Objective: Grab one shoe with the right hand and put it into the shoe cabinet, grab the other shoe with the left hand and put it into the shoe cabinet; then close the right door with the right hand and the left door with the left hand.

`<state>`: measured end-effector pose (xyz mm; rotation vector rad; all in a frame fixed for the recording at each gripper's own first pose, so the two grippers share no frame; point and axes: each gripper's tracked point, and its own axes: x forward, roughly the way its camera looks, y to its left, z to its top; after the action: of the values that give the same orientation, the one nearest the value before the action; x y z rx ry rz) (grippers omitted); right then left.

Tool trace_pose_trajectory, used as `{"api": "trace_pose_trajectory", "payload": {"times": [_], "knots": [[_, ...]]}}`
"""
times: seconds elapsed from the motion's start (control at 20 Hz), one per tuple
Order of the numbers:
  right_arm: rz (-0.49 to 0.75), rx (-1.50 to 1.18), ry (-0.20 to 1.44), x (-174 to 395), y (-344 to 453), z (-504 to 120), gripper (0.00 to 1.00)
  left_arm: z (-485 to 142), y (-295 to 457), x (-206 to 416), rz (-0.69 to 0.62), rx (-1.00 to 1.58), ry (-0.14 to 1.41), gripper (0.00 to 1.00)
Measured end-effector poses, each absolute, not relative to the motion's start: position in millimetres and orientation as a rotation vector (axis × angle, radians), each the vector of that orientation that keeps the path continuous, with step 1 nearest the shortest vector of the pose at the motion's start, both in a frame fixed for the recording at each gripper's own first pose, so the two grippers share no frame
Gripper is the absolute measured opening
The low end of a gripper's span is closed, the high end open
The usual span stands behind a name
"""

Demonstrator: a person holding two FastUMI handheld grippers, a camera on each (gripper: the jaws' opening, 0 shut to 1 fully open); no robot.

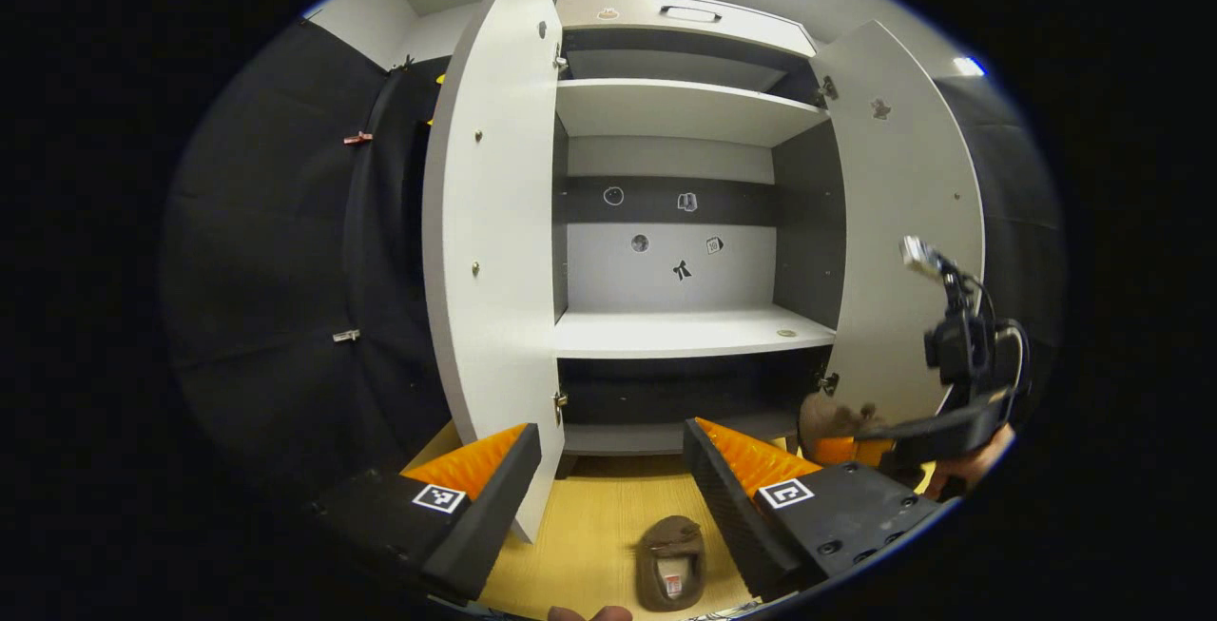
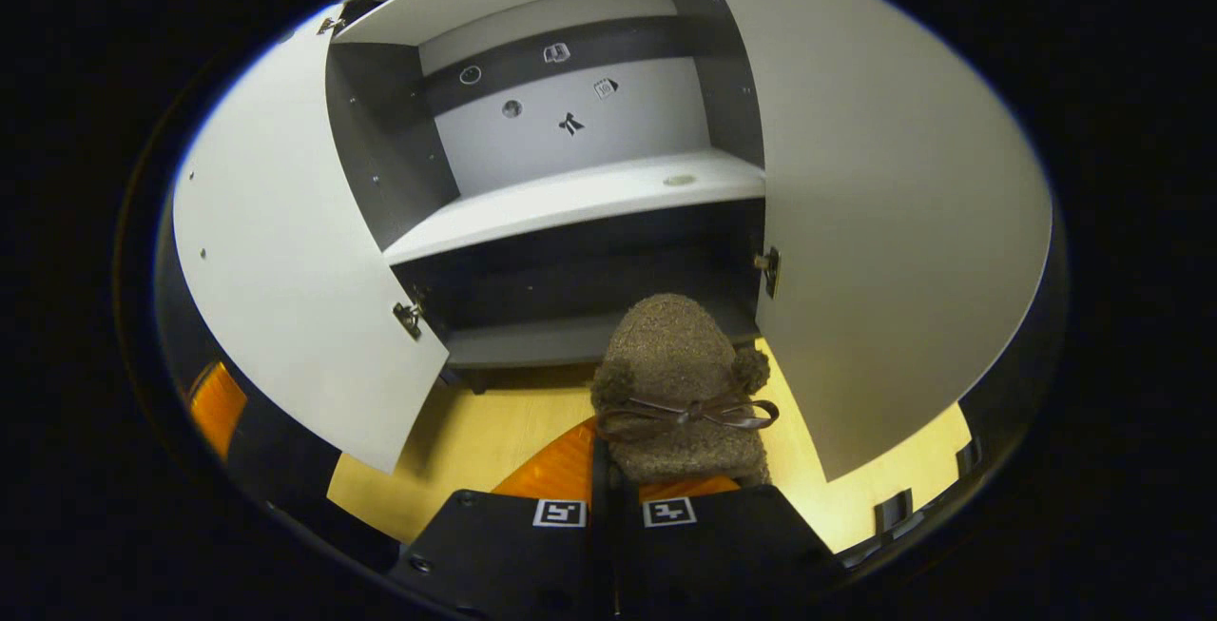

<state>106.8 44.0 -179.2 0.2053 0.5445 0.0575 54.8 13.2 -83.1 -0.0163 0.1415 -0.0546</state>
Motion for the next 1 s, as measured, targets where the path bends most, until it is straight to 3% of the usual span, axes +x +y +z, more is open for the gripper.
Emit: {"api": "trace_pose_trajectory", "payload": {"times": [0.25, 0.45, 0.9, 1.0], "knots": [[0.095, 0.160, 0.441, 166, 53, -97, 0.07, -78, 8, 54, -0.063, 0.000, 0.120, 0.96], [0.077, 0.130, 0.409, 230, 51, -67, 0.07, -75, 4, 52, -0.070, -0.001, 0.103, 0.96], [0.059, 0.153, 0.397, 365, 57, -60, 0.07, -85, -5, 58, -0.074, 0.002, 0.100, 0.96], [0.053, 0.166, 0.381, 392, 56, -59, 0.11, -91, -6, 59, -0.078, -0.002, 0.109, 0.96]]}}
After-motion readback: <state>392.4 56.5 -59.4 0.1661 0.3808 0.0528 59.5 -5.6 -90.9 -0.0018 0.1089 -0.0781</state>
